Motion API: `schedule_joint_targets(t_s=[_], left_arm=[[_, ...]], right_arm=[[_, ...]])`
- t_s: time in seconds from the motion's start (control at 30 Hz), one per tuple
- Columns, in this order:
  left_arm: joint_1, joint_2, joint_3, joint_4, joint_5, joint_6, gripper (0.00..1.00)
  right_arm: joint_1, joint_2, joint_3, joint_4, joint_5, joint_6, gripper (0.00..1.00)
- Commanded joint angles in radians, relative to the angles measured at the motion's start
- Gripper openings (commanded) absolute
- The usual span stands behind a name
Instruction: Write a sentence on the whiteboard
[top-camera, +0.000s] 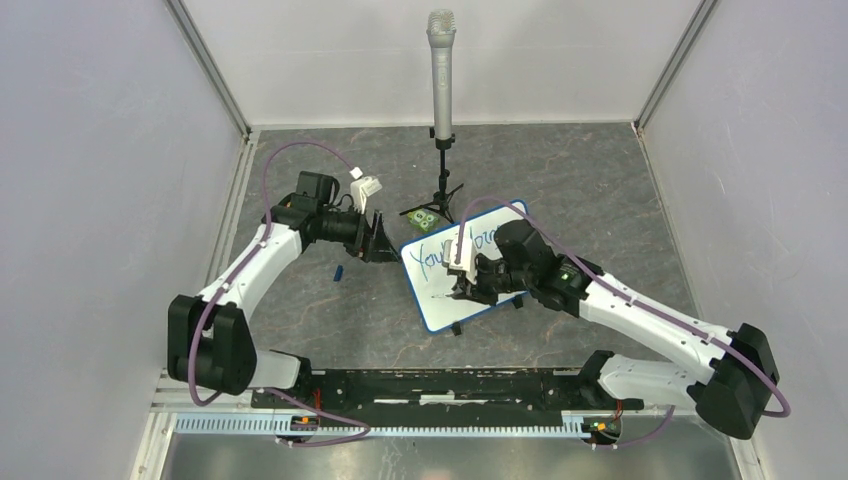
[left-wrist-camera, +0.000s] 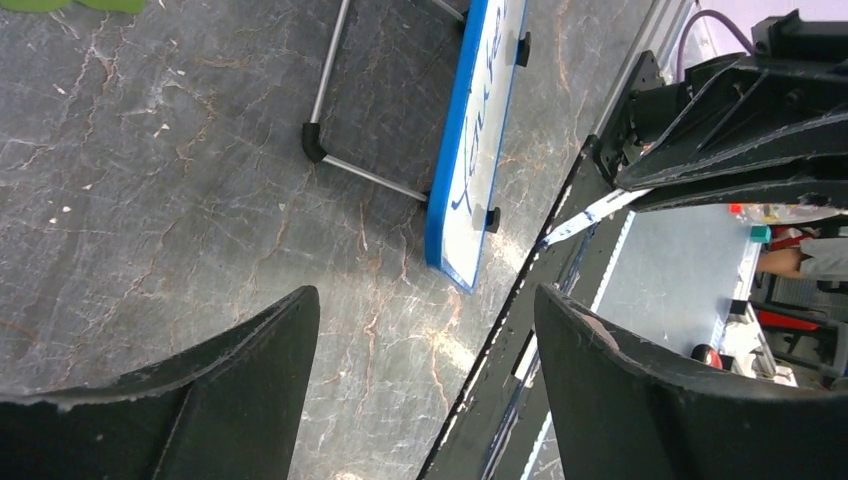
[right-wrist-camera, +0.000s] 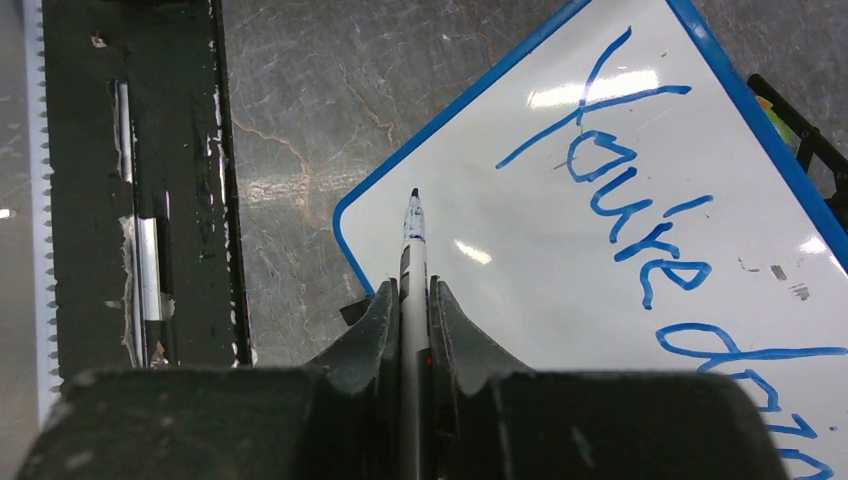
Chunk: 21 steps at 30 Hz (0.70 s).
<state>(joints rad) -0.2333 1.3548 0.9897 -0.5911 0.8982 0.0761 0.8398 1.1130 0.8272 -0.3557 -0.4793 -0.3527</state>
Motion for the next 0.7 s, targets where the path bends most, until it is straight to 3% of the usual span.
schedule_joint_targets(t_s=[0.0, 0.23, 0.67], left_arm=[[-0.002, 0.021, 0.004, 0.056, 0.062, -0.052, 0.82], [-0.02, 0.064, 0.014, 0.093, 0.076, -0.066, 0.71], [-0.058, 0.121, 0.047, 0.091, 0.063, -0.066, 0.36]], right_arm=[[0.019, -0.001, -0.018, 0.053, 0.084, -0.009, 0.0], [0.021, -0.01, -0.04, 0.036, 0.129, -0.035, 0.0], [0.04, 0.015, -0.029, 0.052, 0.188, -0.037, 0.0]])
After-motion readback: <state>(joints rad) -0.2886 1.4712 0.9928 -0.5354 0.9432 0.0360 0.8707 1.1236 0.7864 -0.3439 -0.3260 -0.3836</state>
